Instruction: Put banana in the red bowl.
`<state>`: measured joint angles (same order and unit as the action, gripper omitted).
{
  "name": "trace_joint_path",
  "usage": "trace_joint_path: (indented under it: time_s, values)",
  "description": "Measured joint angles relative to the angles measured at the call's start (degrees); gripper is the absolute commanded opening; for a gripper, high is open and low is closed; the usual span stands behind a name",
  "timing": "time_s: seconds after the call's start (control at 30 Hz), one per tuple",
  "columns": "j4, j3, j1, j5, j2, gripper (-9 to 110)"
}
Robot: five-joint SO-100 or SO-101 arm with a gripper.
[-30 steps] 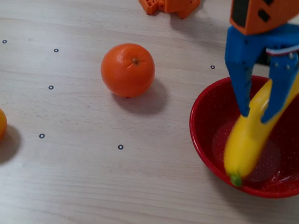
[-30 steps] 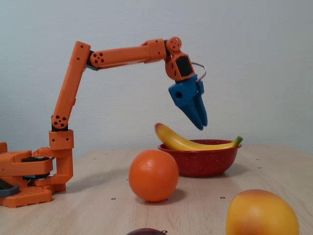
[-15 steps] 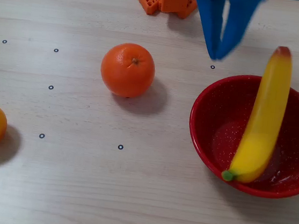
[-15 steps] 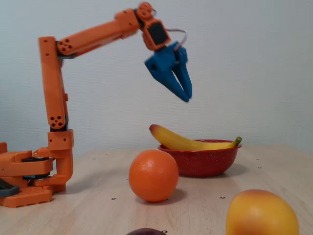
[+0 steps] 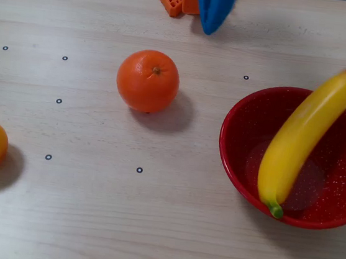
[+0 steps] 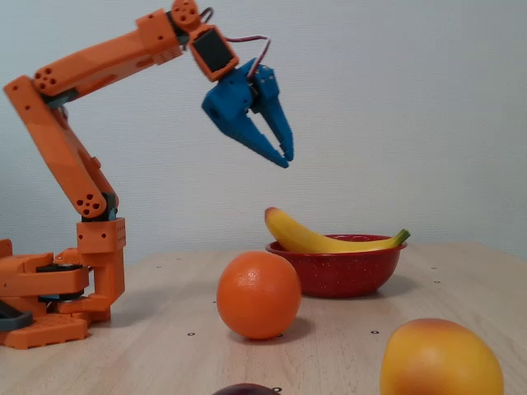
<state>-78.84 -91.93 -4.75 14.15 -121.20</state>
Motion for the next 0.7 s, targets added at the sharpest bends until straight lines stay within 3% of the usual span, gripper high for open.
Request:
trace_joint_path:
  time_s: [0.7]
  values:
    - [9.49,-37.79,2.2,-4.48,-28.13,0]
